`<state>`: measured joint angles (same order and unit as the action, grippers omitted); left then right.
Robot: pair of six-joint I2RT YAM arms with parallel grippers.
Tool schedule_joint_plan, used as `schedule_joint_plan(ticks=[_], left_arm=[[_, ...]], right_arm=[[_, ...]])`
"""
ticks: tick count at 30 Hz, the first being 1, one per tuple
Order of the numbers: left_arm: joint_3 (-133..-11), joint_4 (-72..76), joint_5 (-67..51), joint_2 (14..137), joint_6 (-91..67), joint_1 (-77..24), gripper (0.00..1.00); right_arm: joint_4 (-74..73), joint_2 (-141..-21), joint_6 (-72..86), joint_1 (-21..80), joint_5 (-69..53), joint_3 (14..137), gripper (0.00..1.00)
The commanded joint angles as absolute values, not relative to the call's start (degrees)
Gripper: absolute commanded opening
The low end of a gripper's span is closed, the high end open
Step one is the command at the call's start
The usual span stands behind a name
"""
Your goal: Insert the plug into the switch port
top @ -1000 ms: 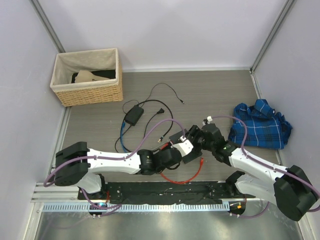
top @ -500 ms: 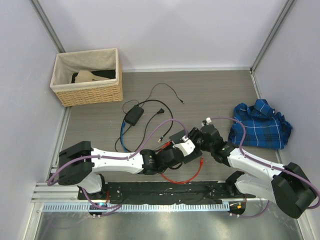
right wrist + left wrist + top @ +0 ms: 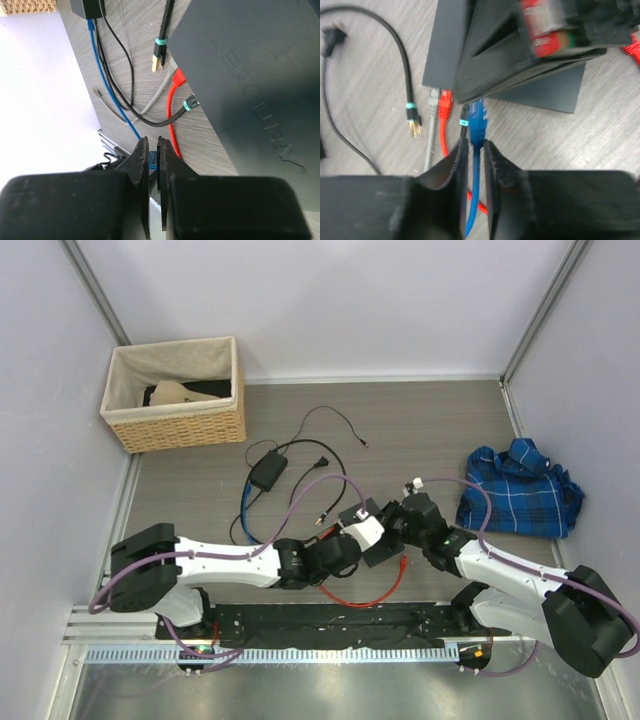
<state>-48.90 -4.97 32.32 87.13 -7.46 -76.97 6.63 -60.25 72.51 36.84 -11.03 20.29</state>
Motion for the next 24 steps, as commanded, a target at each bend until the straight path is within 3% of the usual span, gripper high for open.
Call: schedule_joint_plan(ticks=[1,4,7,12,17,24], left_arm=[[-44.58,-0.27,26.83,78.51,-13.18,-73.22,0.33],[-39.84,6.57,18.92,73.84,-14.85,-69.53,0.53],[-36.31,10.7,9.6,69.0,-17.39,-65.14,0.63],[-34.02,14.32,-4.43,67.85,-17.76,-59.78,0.67],[-34.1,16.61,-10.37,70.48,-16.71,-58.27,0.68],[-34.36,18.63,-8.35,73.82,-14.77,-58.27,0.52]], right_arm=[[10.02,-58.27,71.11,37.18,-10.02,18.72,0.01],[11.77,-56.96,70.75,37.18,-10.28,17.58,0.01],[13.0,-56.08,69.88,37.18,-10.37,17.31,0.01],[16.43,-55.81,68.91,37.18,-11.6,16.7,0.01],[18.81,-55.72,68.73,37.18,-12.13,16.35,0.01],[19.77,-56.51,68.38,37.18,-13.1,16.79,0.01]])
